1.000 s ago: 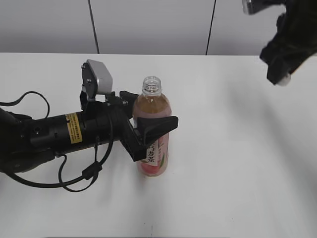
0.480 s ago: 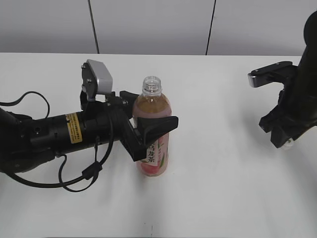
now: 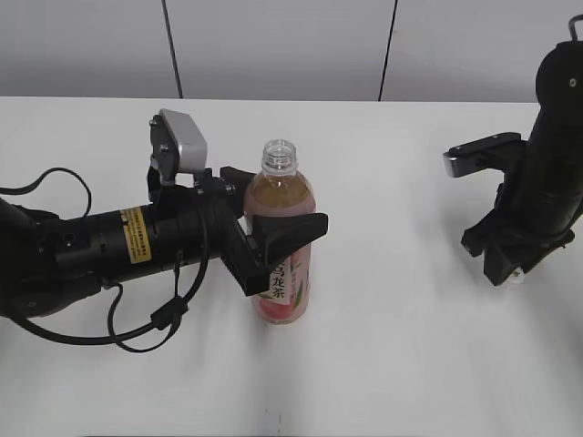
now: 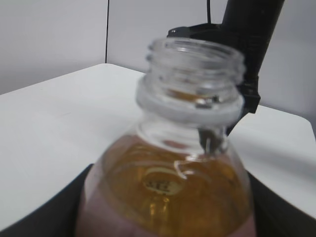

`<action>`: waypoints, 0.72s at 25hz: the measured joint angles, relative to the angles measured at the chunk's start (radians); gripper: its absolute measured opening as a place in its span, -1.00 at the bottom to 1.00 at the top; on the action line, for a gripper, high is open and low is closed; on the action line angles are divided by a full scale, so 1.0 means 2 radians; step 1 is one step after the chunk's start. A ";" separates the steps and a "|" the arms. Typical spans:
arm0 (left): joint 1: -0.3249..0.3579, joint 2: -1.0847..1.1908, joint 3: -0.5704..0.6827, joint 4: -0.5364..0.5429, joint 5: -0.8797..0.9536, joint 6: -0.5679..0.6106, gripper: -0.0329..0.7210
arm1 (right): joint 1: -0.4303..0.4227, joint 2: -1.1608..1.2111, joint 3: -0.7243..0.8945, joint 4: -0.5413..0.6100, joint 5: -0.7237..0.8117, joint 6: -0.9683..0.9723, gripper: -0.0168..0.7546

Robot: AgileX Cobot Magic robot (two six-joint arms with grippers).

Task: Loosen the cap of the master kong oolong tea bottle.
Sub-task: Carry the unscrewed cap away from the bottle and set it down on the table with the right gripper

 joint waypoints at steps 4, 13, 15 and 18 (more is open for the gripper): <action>0.000 0.000 0.000 0.000 0.000 0.000 0.30 | 0.000 0.015 0.001 0.003 -0.009 0.008 -0.09; 0.000 0.000 0.000 0.000 0.000 0.000 0.30 | 0.000 -0.012 0.001 0.001 0.063 0.044 0.43; 0.000 0.000 0.000 0.000 0.000 0.000 0.30 | 0.000 -0.044 0.001 -0.003 0.096 0.062 0.34; 0.000 0.000 0.000 -0.001 0.000 0.000 0.30 | 0.000 -0.118 0.001 -0.003 0.129 0.086 0.30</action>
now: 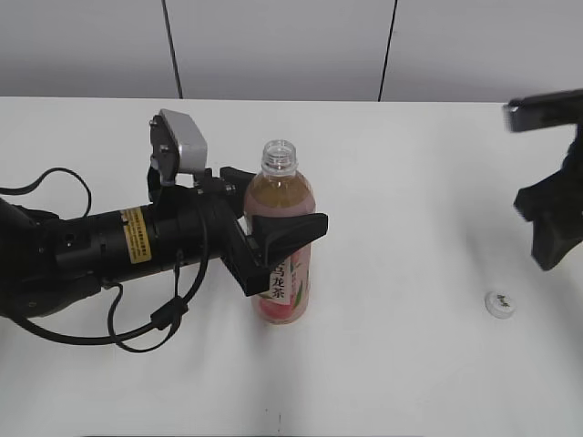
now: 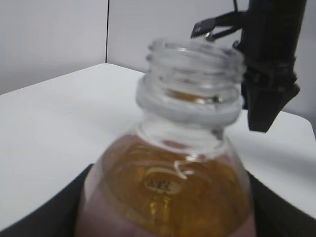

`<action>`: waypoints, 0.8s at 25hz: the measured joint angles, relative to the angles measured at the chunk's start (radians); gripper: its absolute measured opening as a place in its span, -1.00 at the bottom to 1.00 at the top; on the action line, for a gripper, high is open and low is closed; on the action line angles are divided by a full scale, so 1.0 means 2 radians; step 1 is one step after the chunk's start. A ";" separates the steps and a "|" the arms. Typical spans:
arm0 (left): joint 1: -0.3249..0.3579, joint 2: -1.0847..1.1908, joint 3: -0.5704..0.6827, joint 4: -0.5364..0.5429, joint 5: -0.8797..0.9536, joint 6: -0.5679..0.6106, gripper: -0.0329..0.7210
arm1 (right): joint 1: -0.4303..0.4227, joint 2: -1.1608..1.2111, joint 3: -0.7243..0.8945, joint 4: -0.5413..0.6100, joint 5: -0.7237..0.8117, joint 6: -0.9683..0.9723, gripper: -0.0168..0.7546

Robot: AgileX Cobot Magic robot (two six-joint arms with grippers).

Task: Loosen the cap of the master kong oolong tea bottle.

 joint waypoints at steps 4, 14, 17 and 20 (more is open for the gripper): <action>0.000 0.000 0.000 0.000 0.000 0.000 0.30 | 0.000 -0.124 0.000 0.000 0.028 0.012 0.29; 0.000 0.000 0.000 -0.001 0.001 0.000 0.30 | 0.000 -0.409 0.024 0.005 0.034 0.013 0.29; 0.000 0.000 0.000 -0.003 0.001 0.000 0.31 | 0.000 -0.474 0.058 0.008 0.037 0.013 0.29; 0.000 0.000 0.000 -0.007 0.006 0.000 0.47 | 0.000 -0.536 0.105 0.010 0.038 0.013 0.29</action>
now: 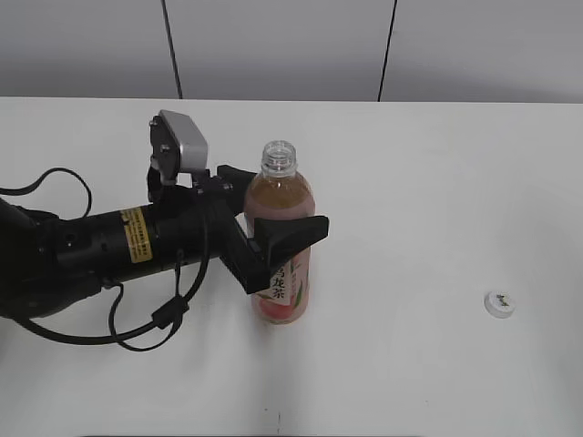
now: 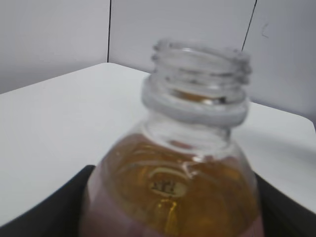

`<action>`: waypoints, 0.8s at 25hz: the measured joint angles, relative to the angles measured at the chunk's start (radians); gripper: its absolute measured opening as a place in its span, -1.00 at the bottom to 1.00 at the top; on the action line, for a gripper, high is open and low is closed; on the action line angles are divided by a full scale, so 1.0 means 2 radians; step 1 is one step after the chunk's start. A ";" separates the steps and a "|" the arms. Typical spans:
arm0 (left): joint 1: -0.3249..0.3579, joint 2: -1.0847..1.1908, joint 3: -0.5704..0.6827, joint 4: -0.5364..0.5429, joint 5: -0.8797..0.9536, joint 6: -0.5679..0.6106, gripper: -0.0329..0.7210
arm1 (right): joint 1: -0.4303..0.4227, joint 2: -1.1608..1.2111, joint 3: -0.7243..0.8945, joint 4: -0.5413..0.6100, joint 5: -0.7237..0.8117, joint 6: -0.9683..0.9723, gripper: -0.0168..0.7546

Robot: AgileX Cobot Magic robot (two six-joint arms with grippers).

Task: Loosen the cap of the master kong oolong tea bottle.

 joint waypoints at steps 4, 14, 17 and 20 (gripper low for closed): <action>0.000 0.000 0.000 -0.013 0.002 0.000 0.64 | 0.000 -0.061 0.062 0.000 0.002 -0.004 0.29; 0.000 -0.003 0.000 -0.016 -0.011 0.000 0.66 | 0.000 -0.160 0.125 0.000 0.003 -0.022 0.29; 0.000 -0.021 0.000 -0.016 -0.011 -0.007 0.66 | 0.000 -0.178 0.154 0.000 0.003 -0.022 0.29; 0.000 -0.046 0.000 -0.013 -0.004 -0.018 0.66 | 0.000 -0.186 0.171 0.000 0.000 -0.026 0.29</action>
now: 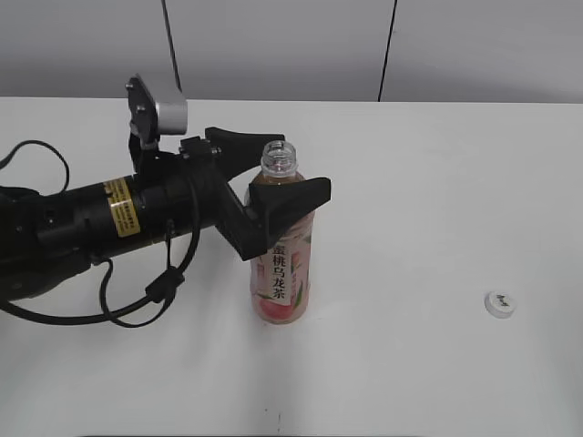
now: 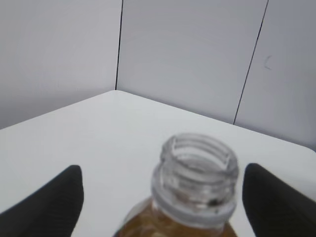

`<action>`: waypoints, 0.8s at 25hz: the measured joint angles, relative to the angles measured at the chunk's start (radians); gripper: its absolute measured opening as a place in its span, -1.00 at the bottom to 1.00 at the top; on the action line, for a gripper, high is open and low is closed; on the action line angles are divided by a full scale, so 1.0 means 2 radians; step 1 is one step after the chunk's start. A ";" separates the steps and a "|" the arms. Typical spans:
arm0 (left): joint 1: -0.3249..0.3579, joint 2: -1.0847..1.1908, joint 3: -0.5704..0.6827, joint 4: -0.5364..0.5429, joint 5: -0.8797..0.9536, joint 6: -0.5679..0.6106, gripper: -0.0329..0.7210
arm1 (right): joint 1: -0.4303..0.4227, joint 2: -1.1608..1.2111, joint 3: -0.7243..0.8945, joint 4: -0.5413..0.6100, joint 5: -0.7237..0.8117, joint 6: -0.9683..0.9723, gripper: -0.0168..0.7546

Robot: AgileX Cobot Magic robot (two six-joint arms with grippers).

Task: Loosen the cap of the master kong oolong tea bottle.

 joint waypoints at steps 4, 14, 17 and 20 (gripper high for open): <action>0.000 -0.030 0.000 0.015 0.038 -0.007 0.66 | 0.000 -0.001 0.004 0.000 -0.020 -0.013 0.29; 0.000 -0.095 0.000 0.031 0.074 -0.040 0.66 | 0.000 -0.002 0.020 0.000 -0.057 -0.021 0.29; 0.000 -0.110 0.000 0.042 0.083 -0.055 0.66 | 0.000 -0.002 0.020 0.000 -0.057 -0.021 0.29; 0.000 -0.130 0.000 0.052 0.091 -0.072 0.66 | 0.000 -0.002 0.020 0.000 -0.057 -0.021 0.29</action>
